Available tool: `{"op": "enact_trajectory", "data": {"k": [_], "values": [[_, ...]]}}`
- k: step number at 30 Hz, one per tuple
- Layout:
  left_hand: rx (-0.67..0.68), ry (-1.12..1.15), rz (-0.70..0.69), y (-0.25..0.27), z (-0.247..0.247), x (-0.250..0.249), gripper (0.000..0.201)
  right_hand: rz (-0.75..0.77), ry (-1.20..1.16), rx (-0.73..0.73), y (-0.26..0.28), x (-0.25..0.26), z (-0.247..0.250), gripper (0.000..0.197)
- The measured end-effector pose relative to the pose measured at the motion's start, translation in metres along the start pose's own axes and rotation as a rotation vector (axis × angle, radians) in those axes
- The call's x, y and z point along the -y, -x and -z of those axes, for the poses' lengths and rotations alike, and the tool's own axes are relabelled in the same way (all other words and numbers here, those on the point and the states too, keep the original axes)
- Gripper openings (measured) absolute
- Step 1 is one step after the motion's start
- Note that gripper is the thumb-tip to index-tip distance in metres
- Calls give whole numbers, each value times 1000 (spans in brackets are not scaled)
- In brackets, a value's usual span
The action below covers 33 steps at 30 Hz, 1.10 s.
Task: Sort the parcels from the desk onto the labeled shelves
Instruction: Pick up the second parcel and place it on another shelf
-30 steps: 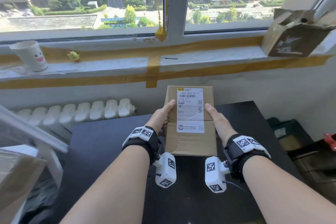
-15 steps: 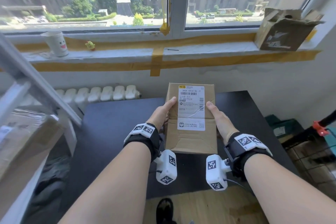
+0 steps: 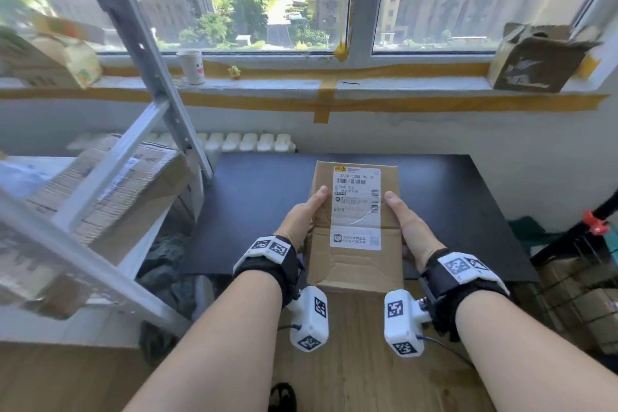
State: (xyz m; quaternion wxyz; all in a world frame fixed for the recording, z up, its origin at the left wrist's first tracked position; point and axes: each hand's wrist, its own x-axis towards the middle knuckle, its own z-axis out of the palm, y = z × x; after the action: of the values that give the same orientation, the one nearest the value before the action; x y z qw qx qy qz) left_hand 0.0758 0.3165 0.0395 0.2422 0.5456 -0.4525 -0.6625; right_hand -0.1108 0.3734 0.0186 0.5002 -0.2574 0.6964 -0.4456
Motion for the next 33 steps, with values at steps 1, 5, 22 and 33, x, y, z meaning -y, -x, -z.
{"op": "enact_trajectory", "data": {"k": [1, 5, 22, 33], "values": [[-7, 6, 4, 9, 5, 2, 52, 5, -7, 9, 6, 0, -5, 93], [-41, 54, 13, 37, 28, 14, 46, 31, -29, 62, 27, -4, -28, 54], [-113, 125, -100, 189, 212, 103, 52, 97, 64, 173, 195, -45, -201, 34], [-178, 230, -257, 302, 352, 124, 74, 190, -5, 309, 306, -29, -327, 45]]}}
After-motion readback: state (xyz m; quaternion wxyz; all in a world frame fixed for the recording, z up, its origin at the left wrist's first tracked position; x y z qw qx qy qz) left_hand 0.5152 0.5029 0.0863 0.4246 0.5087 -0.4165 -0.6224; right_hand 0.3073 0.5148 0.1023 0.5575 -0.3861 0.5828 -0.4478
